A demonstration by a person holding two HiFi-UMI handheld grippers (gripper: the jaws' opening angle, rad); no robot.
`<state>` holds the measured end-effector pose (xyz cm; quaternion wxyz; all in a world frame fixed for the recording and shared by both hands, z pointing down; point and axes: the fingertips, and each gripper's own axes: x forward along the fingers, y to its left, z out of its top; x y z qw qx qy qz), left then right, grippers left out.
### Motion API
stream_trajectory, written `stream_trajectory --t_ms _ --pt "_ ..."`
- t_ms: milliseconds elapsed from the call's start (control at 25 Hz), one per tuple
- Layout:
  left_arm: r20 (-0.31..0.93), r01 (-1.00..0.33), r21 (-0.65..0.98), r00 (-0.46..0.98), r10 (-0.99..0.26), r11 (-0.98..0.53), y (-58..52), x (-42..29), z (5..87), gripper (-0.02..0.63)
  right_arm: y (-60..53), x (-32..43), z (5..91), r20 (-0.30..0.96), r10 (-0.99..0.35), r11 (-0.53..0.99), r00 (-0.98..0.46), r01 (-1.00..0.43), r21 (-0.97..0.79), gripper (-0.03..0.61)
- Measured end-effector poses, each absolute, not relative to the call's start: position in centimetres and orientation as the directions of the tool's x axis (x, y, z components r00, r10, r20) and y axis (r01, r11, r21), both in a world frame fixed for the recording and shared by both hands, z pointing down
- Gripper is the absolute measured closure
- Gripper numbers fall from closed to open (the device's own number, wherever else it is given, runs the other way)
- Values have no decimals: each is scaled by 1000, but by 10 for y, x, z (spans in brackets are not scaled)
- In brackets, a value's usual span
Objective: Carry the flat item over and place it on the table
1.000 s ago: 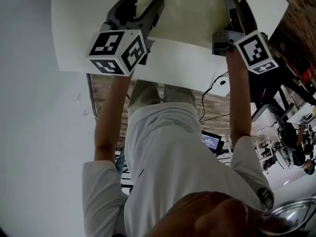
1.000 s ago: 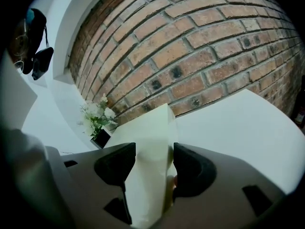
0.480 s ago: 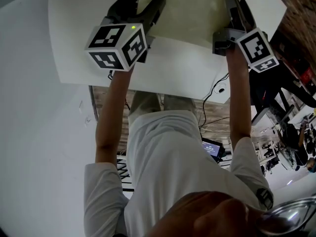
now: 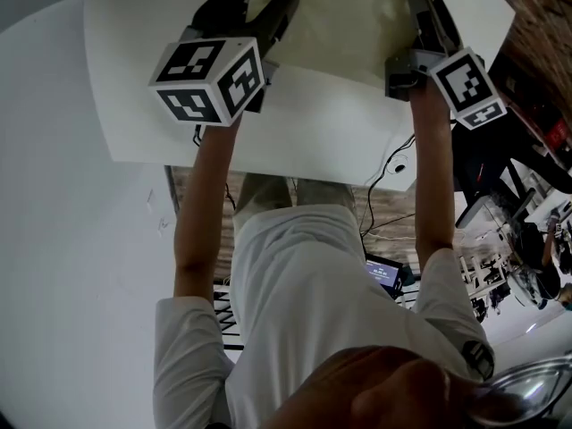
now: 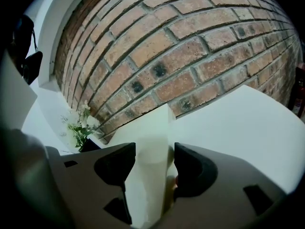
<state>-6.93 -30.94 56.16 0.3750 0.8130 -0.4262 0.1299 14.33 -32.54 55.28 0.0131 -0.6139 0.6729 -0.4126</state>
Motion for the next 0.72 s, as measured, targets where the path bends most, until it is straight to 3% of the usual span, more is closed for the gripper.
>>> stream_trajectory --t_ms 720 --pt "501 -847 395 524 -688 -357 -290 -83 523 348 -293 127 511 446 -867 37 -221 -922 -386 305"
